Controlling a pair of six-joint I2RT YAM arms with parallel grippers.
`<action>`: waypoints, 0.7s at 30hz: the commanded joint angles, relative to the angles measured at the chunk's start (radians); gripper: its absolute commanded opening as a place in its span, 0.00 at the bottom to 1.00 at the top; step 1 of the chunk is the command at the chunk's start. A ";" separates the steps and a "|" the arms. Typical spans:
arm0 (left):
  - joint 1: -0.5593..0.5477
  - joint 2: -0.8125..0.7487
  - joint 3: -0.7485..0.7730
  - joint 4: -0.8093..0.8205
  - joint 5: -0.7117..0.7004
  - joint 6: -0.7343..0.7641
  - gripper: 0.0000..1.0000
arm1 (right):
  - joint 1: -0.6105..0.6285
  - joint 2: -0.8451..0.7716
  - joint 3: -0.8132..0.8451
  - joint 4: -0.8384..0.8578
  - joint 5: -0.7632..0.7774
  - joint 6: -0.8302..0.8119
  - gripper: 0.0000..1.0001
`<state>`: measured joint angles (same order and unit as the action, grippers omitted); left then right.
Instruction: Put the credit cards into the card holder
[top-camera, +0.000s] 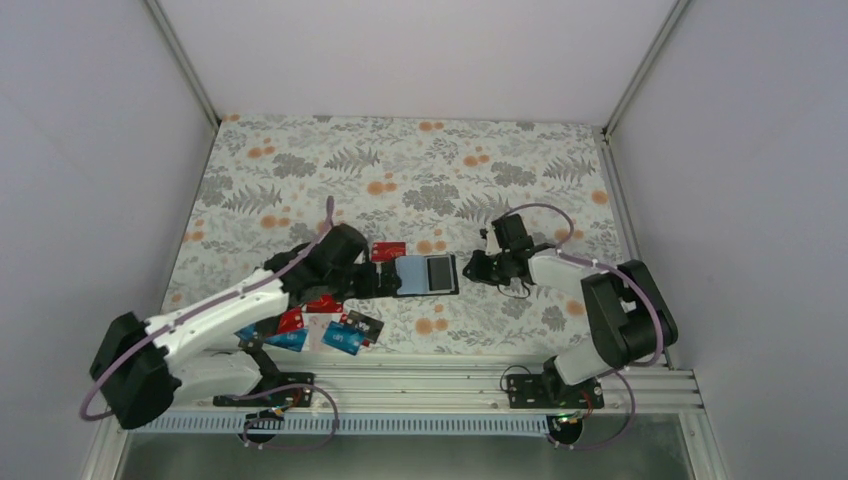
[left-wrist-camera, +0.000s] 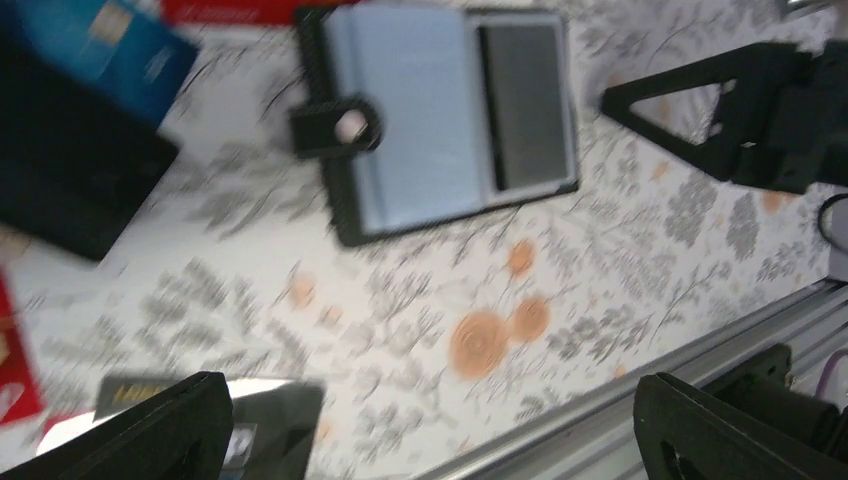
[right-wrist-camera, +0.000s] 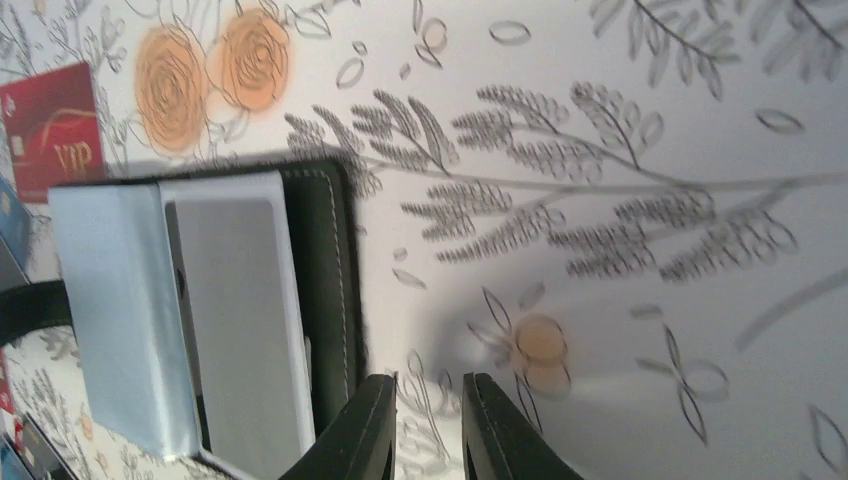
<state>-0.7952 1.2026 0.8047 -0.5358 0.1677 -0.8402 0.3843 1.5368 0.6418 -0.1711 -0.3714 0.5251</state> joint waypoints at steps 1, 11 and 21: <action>-0.010 -0.151 -0.085 -0.147 -0.010 -0.066 1.00 | 0.037 -0.097 0.045 -0.179 0.063 -0.049 0.20; -0.023 -0.443 -0.199 -0.305 0.008 -0.185 0.97 | 0.325 -0.212 0.130 -0.113 -0.089 -0.059 0.16; -0.042 -0.682 -0.363 -0.340 0.051 -0.333 0.91 | 0.637 -0.056 0.226 -0.008 -0.132 -0.062 0.12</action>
<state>-0.8295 0.5793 0.4885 -0.8482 0.1905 -1.0931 0.9241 1.4315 0.8017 -0.2398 -0.4812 0.4774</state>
